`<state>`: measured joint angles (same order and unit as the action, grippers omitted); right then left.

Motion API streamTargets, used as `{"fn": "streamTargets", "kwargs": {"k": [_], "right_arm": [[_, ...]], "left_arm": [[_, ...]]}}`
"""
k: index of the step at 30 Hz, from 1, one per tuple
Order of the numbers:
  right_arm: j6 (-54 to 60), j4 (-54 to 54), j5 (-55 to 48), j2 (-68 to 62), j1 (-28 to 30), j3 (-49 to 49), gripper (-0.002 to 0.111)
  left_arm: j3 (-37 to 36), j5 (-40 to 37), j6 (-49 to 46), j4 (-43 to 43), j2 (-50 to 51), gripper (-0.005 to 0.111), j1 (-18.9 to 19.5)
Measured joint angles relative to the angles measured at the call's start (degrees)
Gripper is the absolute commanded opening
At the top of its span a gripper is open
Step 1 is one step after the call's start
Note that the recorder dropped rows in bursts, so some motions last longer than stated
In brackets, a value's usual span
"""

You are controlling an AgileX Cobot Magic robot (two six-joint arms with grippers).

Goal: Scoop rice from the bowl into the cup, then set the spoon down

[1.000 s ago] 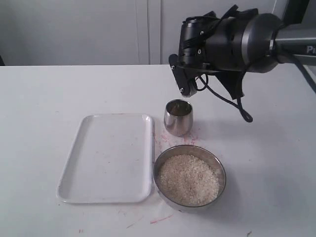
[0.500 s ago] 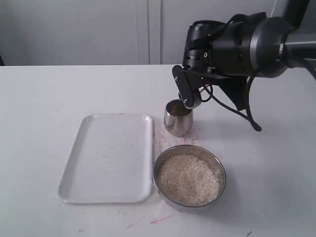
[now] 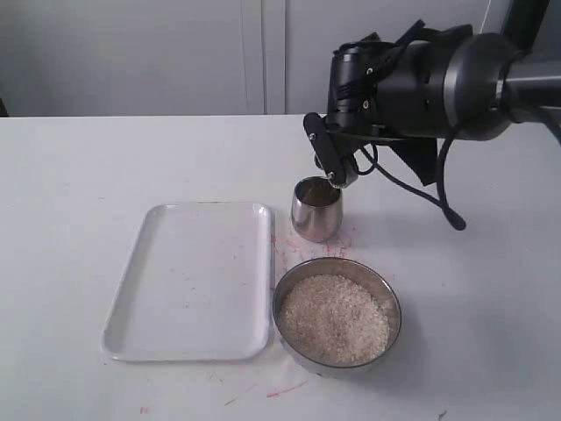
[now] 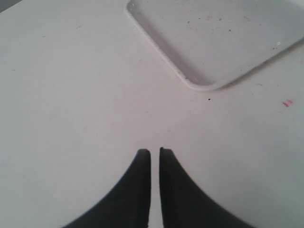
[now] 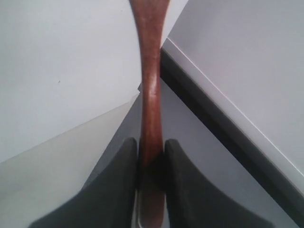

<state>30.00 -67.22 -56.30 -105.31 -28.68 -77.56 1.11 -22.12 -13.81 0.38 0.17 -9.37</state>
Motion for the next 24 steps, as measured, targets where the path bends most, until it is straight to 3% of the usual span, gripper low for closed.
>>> {"fn": "streamTargets", "kwargs": {"k": [24], "right_arm": [[2.9,4.6,0.0,0.0,0.0,0.0,0.0]], "left_arm": [[0.0,0.0,0.0,0.0,0.0,0.014,0.0]]}}
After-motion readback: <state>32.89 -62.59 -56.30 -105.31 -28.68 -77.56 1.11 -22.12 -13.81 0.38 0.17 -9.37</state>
